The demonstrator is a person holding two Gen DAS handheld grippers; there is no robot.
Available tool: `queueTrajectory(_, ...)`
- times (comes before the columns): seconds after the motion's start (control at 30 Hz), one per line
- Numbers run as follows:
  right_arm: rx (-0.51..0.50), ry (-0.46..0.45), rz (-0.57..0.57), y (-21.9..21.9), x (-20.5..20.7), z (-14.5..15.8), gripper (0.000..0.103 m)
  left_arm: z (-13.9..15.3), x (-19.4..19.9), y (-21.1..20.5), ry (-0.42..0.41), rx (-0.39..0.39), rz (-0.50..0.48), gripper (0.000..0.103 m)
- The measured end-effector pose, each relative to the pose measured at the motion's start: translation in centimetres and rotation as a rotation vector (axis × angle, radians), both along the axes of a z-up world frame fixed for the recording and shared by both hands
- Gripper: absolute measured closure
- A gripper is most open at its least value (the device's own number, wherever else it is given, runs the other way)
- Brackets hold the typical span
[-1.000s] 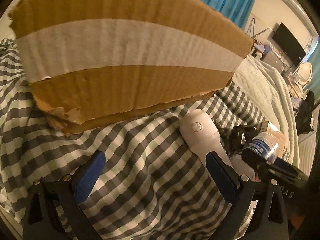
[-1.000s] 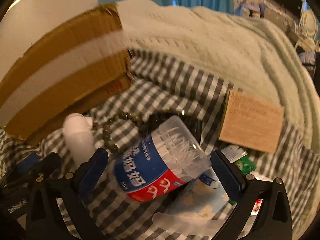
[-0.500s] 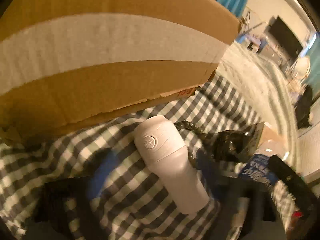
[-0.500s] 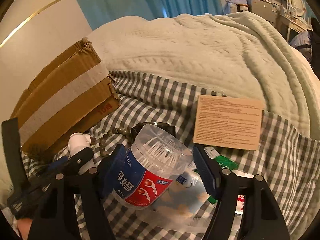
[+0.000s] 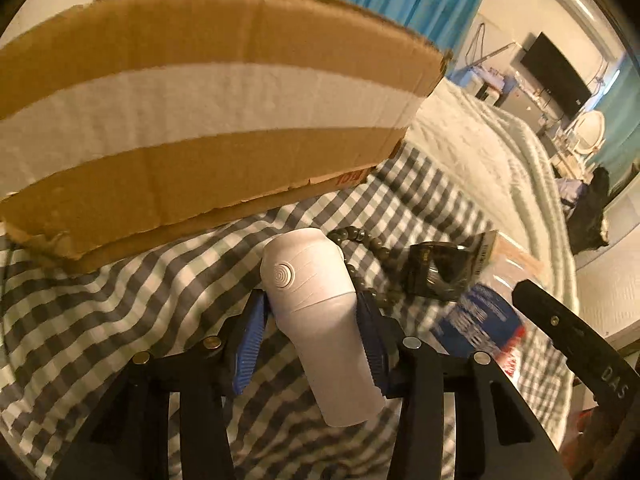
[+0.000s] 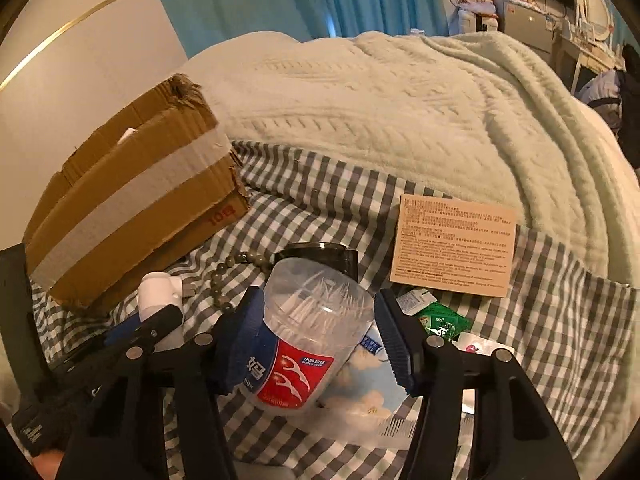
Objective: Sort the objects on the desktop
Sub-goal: 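Grasp the white bottle with the left gripper while the right gripper grasps the floss-pick jar, then place the white bottle and floss-pick jar into the cardboard box with both grippers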
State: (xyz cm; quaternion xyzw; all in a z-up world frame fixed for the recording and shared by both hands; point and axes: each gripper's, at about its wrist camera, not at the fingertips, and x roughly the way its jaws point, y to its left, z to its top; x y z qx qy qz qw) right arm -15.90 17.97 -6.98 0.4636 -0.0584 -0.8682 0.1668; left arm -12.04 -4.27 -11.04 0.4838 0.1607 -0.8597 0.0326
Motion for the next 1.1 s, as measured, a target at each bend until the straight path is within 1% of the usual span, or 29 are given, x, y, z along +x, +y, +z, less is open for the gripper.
queueTrajectory(0.03,0.007,0.002,-0.001,-0.2,0.2,0.4,0.050,0.4,0.2,0.0,0.004,0.006,-0.003,0.056)
queueTrajectory(0.07,0.016,0.010,0.003,-0.4,0.5,1.0,0.072,0.9,0.4,-0.2,0.010,0.012,-0.006,0.056)
queueTrajectory(0.1,0.027,0.013,0.007,-0.7,0.8,1.7,0.103,1.5,0.7,-0.5,0.019,0.022,-0.009,0.056)
queueTrajectory(0.13,0.046,0.011,0.001,-0.9,0.9,2.2,0.100,2.1,0.9,-0.7,0.027,0.030,-0.012,0.056)
queueTrajectory(0.17,0.063,-0.008,-0.005,-1.0,1.0,2.6,0.100,2.7,1.0,-0.7,0.033,0.030,-0.015,0.056)
queueTrajectory(0.2,0.042,-0.041,0.004,-1.1,1.0,2.8,0.100,3.3,1.1,-1.0,0.042,0.030,-0.020,0.056)
queueTrajectory(0.23,0.024,-0.045,0.000,-1.1,1.3,3.0,0.100,3.8,1.2,-1.1,0.047,0.033,-0.028,0.056)
queueTrajectory(0.27,0.019,-0.023,-0.020,-0.9,1.9,3.4,0.099,4.2,1.4,-1.4,0.052,0.035,-0.031,0.056)
queueTrajectory(0.3,0.015,-0.020,-0.038,-0.9,2.1,3.5,0.090,4.5,1.7,-1.8,0.057,0.038,-0.023,0.056)
queueTrajectory(0.33,0.002,-0.039,-0.064,-0.7,2.2,3.2,0.081,4.5,2.0,-2.2,0.055,0.048,-0.018,0.056)
queueTrajectory(0.37,-0.032,-0.075,-0.094,-0.3,2.2,2.7,0.059,4.3,2.1,-2.5,0.047,0.063,-0.017,0.056)
queueTrajectory(0.4,-0.069,-0.098,-0.121,0.0,2.2,2.2,0.050,4.0,2.3,-2.8,0.038,0.068,-0.008,0.056)
queueTrajectory(0.43,-0.113,-0.129,-0.165,0.5,2.2,1.4,0.050,3.8,2.5,-3.0,0.034,0.064,0.000,0.056)
queueTrajectory(0.57,-0.193,-0.226,-0.274,0.9,1.4,-1.3,0.049,2.5,2.2,-3.5,0.016,0.046,0.015,0.056)
queueTrajectory(0.67,-0.196,-0.268,-0.301,0.0,0.1,-3.0,0.044,1.7,1.6,-3.6,0.013,0.055,0.024,0.056)
queueTrajectory(0.7,-0.184,-0.280,-0.305,-0.4,-0.4,-3.5,0.039,1.4,1.3,-3.5,0.013,0.056,0.026,0.056)
queueTrajectory(0.77,-0.185,-0.295,-0.311,-1.1,-1.4,-4.5,0.033,0.9,0.8,-3.2,0.014,0.056,0.023,0.056)
queueTrajectory(0.8,-0.178,-0.304,-0.318,-1.4,-1.9,-5.1,0.032,0.6,0.5,-3.0,0.014,0.049,0.021,0.056)
queueTrajectory(0.83,-0.178,-0.309,-0.327,-1.5,-2.2,-5.5,0.032,0.4,0.3,-2.8,0.014,0.044,0.018,0.056)
queueTrajectory(0.93,-0.240,-0.332,-0.345,-2.0,-3.2,-6.9,0.034,-0.3,-0.4,-2.4,0.011,0.033,0.008,0.056)
queueTrajectory(0.97,-0.230,-0.328,-0.342,-2.3,-3.3,-6.9,0.035,-0.5,-0.6,-2.2,0.009,0.024,0.001,0.056)
queueTrajectory(1.07,-0.135,-0.268,-0.302,-3.5,-3.4,-5.8,0.036,-0.7,-0.9,-1.8,0.010,-0.007,-0.025,0.056)
queueTrajectory(1.1,-0.122,-0.249,-0.286,-3.7,-3.3,-5.3,0.036,-0.6,-0.9,-1.8,0.011,-0.006,-0.030,0.056)
